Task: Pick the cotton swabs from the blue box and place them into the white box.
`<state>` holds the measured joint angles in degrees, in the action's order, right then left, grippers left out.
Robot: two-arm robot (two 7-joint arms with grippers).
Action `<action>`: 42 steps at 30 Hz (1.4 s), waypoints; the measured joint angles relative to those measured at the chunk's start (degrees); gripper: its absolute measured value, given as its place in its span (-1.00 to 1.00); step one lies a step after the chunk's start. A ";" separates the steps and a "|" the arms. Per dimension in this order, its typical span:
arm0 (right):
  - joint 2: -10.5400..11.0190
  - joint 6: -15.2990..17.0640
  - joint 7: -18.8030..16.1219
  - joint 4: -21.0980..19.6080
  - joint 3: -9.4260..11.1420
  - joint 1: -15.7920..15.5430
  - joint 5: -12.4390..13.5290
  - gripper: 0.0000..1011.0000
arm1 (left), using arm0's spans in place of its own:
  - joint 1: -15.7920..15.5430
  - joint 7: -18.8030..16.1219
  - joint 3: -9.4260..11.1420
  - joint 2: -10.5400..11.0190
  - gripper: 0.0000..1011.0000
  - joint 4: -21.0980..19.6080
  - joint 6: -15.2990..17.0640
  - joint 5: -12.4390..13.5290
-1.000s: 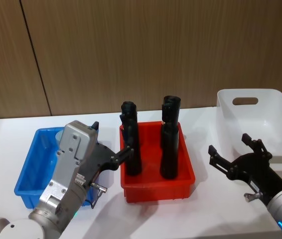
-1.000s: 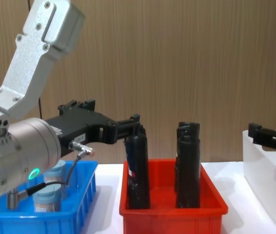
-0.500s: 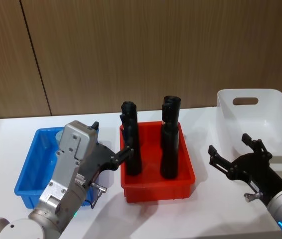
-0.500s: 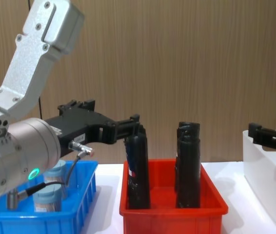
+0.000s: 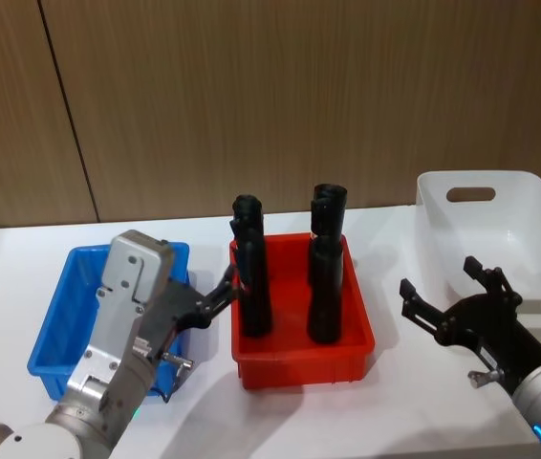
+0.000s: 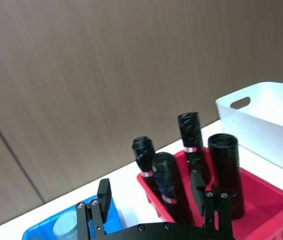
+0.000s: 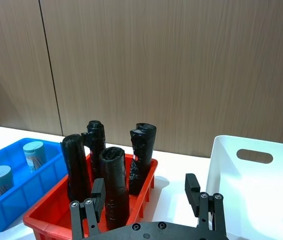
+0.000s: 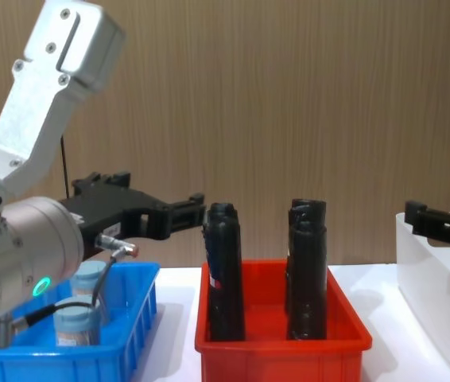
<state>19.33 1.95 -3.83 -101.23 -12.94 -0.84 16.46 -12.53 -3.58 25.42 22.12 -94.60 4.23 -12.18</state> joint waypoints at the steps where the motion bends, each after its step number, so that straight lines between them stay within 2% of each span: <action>1: 0.00 0.00 0.00 0.00 0.00 0.00 0.00 0.98 | 0.19 -0.92 -0.07 -0.03 0.98 -0.21 0.63 -0.31; 15: 0.00 0.00 0.00 0.00 0.00 0.00 0.00 0.98 | 1.81 -7.97 -1.36 -0.24 0.98 -1.09 6.14 -4.81; 21: 0.00 0.00 0.00 0.00 0.00 0.00 0.00 0.98 | 1.98 -9.13 -2.32 0.02 0.98 -0.43 7.94 -6.62; 32: 0.00 0.00 0.00 0.00 0.00 0.00 0.00 0.98 | 0.56 -8.83 -4.36 0.17 0.98 2.86 10.77 -9.14; 42: 0.00 0.00 0.00 0.00 0.00 0.00 0.00 0.98 | -2.42 -5.38 -6.18 -0.23 0.98 8.00 11.61 -10.01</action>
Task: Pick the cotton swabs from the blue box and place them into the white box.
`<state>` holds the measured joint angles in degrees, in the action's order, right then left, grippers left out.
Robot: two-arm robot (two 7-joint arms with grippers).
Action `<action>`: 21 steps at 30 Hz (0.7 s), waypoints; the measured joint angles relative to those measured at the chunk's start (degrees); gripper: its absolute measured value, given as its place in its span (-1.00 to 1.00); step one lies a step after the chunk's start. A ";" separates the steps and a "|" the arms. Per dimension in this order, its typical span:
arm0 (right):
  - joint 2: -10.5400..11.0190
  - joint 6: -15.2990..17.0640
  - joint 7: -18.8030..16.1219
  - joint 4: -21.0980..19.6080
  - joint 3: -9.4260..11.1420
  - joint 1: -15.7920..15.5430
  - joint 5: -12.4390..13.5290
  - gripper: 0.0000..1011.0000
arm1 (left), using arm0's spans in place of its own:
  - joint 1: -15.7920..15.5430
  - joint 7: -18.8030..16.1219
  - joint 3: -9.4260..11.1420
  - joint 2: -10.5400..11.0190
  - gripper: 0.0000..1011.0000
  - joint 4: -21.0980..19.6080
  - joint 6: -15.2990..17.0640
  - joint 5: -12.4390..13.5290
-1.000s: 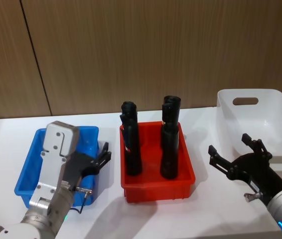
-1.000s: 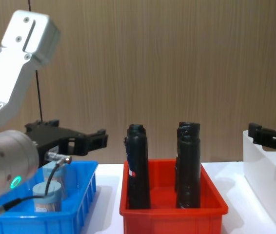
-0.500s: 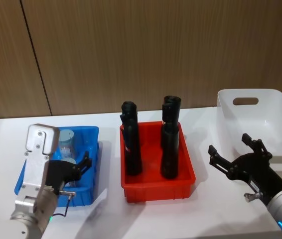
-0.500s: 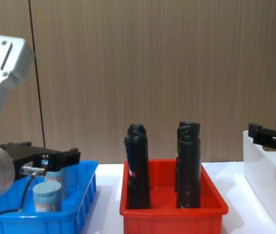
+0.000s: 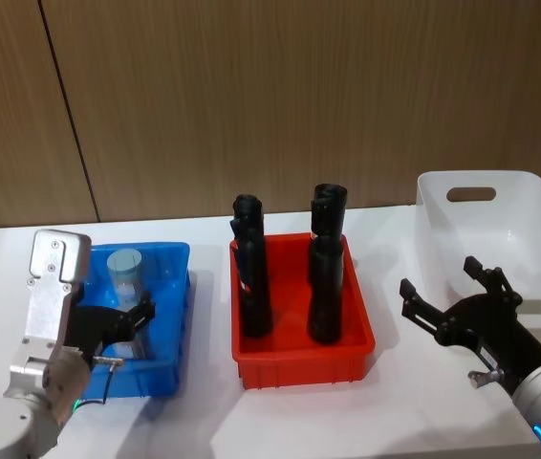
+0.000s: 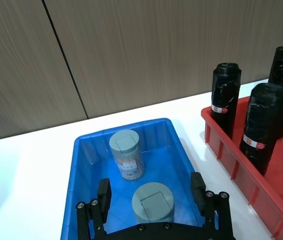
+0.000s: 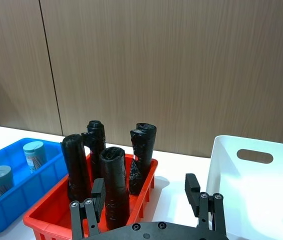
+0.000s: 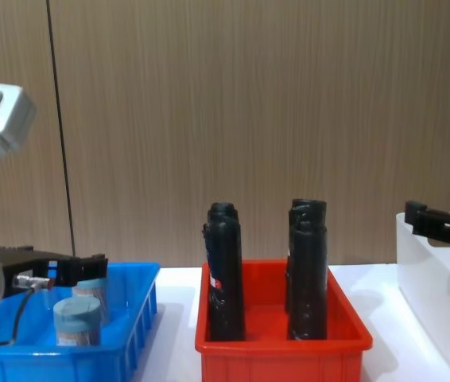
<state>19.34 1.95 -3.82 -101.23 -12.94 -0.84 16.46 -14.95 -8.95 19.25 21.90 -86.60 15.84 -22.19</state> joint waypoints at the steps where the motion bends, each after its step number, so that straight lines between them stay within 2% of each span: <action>1: 0.00 0.00 0.00 0.00 0.00 0.00 0.00 0.98 | -0.22 0.33 -0.10 -0.04 0.98 0.24 0.00 -0.04; 21: 0.00 0.00 0.00 0.00 0.00 0.00 0.00 0.98 | -6.03 10.36 -1.79 -1.44 0.98 11.14 -1.14 0.11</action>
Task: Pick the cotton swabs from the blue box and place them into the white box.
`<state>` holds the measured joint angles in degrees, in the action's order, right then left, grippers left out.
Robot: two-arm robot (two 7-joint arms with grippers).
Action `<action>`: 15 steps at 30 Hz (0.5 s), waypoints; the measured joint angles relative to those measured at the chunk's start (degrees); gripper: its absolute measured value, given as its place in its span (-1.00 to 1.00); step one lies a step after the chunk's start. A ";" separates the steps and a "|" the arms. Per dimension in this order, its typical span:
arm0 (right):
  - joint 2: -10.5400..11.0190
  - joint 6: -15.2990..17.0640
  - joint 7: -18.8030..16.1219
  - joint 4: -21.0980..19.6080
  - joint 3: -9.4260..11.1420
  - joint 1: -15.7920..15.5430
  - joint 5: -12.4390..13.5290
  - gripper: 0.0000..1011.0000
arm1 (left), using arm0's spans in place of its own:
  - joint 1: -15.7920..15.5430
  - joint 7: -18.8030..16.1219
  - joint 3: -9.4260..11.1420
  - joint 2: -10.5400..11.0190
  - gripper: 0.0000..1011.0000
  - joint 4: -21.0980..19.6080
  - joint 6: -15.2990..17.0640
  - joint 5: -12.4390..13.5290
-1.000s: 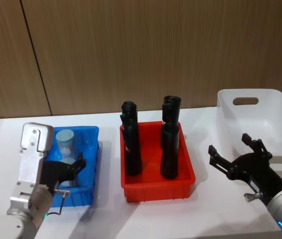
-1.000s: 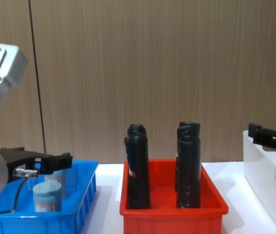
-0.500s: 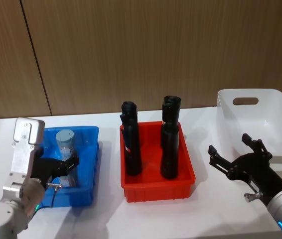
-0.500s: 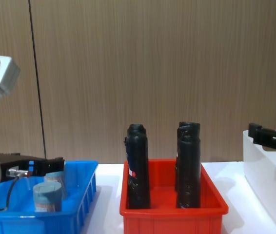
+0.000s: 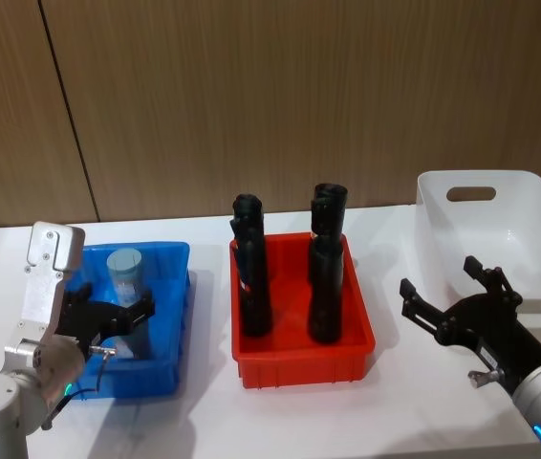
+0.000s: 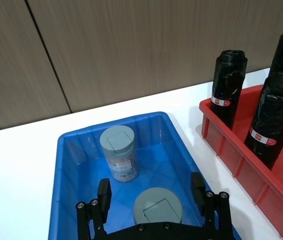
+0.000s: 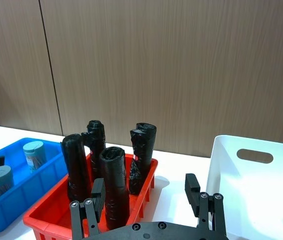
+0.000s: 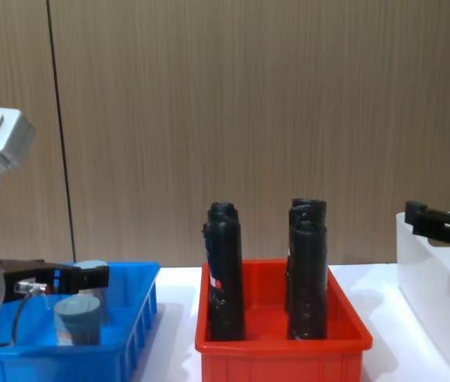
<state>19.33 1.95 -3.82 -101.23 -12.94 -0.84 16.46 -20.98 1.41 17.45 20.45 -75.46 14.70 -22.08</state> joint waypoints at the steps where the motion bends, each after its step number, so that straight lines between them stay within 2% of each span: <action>1: 0.00 0.00 0.00 0.00 0.00 0.00 0.00 0.98 | -0.20 0.49 -0.01 -0.06 0.98 0.36 -0.02 0.07; 9: 0.00 0.00 0.00 0.00 0.00 0.00 0.00 0.98 | -1.96 4.37 -0.08 -0.63 0.98 4.15 -0.14 0.62; 15: 0.00 0.00 0.00 0.00 0.00 0.00 0.00 0.98 | -2.70 6.04 -0.08 -0.93 0.98 5.98 -0.24 0.72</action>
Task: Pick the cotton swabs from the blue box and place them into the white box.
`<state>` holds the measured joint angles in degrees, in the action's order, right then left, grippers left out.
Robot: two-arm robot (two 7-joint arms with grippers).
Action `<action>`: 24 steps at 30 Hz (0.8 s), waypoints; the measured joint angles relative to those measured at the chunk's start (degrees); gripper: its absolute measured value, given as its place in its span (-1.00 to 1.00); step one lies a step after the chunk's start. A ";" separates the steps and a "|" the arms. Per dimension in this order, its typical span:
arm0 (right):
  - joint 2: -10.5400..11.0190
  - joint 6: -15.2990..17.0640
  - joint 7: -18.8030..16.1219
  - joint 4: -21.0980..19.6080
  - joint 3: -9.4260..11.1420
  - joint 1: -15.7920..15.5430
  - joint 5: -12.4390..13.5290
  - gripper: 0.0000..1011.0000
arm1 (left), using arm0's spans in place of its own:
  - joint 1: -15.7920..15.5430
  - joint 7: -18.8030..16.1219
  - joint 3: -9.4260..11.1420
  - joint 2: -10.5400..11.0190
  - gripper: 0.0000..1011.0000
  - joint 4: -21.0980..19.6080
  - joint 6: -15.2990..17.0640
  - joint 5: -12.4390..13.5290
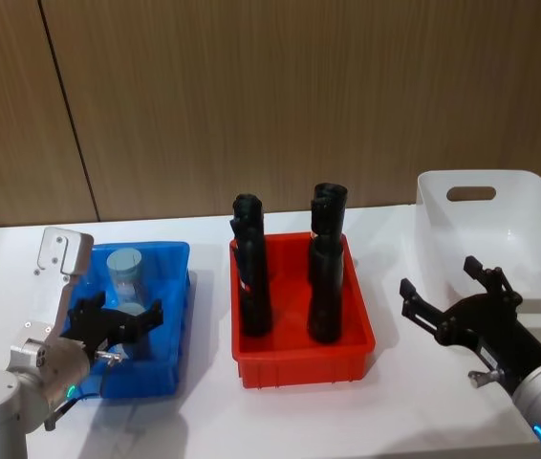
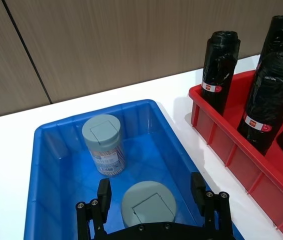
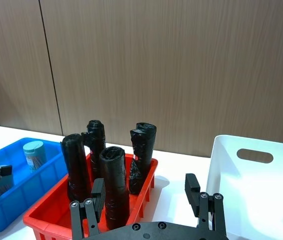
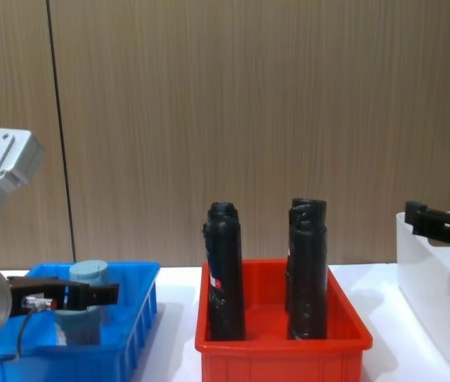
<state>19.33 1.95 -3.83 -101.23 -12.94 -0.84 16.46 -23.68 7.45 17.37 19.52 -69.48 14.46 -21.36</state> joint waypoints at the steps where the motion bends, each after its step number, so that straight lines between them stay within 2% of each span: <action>1: 0.00 0.00 0.00 0.00 0.00 0.00 0.00 0.98 | -0.17 0.45 0.00 -0.08 0.98 0.48 -0.04 0.01; 19: 0.00 0.00 0.00 0.00 0.00 0.00 0.00 0.98 | -1.07 2.69 0.06 -0.67 0.98 3.39 -0.28 -0.09; 23: 0.00 0.00 0.00 0.00 0.00 0.00 0.00 0.98 | -1.13 2.73 0.05 -0.69 0.83 3.58 -0.11 -0.09; 24: 0.00 0.00 0.00 0.00 0.00 0.00 0.00 0.98 | -1.14 2.72 0.03 -0.70 0.74 3.60 0.01 -0.05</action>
<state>19.33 1.95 -3.83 -101.23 -12.94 -0.84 16.46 -24.81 10.17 17.40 18.83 -65.89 14.47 -21.42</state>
